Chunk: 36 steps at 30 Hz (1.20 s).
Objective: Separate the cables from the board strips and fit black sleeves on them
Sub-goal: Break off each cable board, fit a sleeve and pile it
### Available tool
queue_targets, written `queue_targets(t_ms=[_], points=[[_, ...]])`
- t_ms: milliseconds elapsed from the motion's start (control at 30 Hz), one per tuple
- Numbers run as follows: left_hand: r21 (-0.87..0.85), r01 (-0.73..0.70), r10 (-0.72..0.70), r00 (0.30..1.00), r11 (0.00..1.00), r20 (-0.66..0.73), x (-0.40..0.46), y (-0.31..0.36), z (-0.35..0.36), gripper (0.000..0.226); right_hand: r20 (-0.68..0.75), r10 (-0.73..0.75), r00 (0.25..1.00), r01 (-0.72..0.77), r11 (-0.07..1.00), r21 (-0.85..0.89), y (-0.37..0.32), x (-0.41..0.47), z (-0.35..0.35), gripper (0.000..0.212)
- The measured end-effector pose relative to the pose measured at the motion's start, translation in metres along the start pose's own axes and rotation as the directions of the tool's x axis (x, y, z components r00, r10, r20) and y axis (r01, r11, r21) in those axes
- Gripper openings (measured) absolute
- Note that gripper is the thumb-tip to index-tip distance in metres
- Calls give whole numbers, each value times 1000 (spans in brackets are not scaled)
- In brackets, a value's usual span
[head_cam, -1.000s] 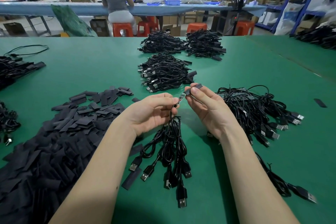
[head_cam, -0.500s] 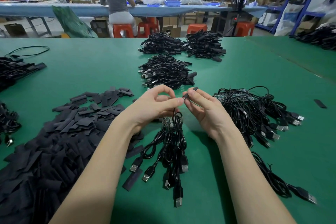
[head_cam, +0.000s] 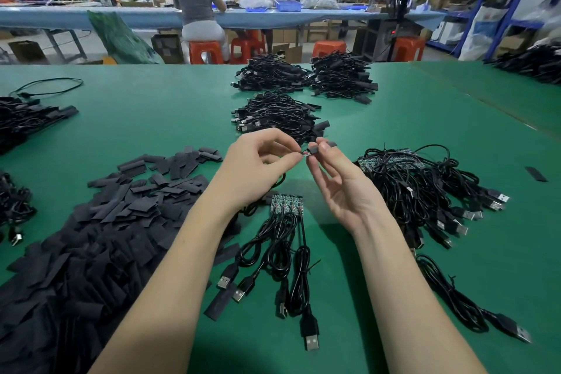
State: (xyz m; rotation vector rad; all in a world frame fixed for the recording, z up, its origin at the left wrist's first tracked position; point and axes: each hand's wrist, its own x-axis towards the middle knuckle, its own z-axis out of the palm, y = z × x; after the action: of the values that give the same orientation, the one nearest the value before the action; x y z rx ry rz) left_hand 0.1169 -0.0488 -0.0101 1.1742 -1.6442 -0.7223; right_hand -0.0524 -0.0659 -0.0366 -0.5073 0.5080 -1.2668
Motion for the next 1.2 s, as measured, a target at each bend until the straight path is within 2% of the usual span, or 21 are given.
queue_targets(t_ms=[133, 233, 400, 633, 733, 967, 1200], points=[[-38, -38, 38, 999, 999, -14, -2, -4, 2, 6, -13, -46, 999, 46, 999, -17, 1, 2, -2, 8], [-17, -28, 29, 999, 999, 20, -3, -6, 0, 7, -20, -61, 998, 60, 997, -38, 3, 3, -4, 16], [-38, -50, 51, 998, 998, 25, -4, -6, -1, 6, 28, -32, 999, 35, 992, -121, 2, 2, -3, 15], [-108, -14, 13, 1000, 994, -14, -3, -7, 1, 11, 8, -50, 999, 50, 996, -77, 5, 2, -2, 28], [-96, 25, -26, 1000, 995, -13, -2, -11, 0, 10, -3, -51, 999, 51, 996, -78, 7, 2, -1, 25], [-123, -9, 10, 1000, 992, 7, -5, -12, 0, 8, 9, -26, 1000, 27, 993, -114, 6, 1, -4, 12], [-205, -18, 23, 1000, 979, 20, -5, -11, 1, 12, 69, -3, 998, 14, 989, -150, 6, 1, -2, 19]])
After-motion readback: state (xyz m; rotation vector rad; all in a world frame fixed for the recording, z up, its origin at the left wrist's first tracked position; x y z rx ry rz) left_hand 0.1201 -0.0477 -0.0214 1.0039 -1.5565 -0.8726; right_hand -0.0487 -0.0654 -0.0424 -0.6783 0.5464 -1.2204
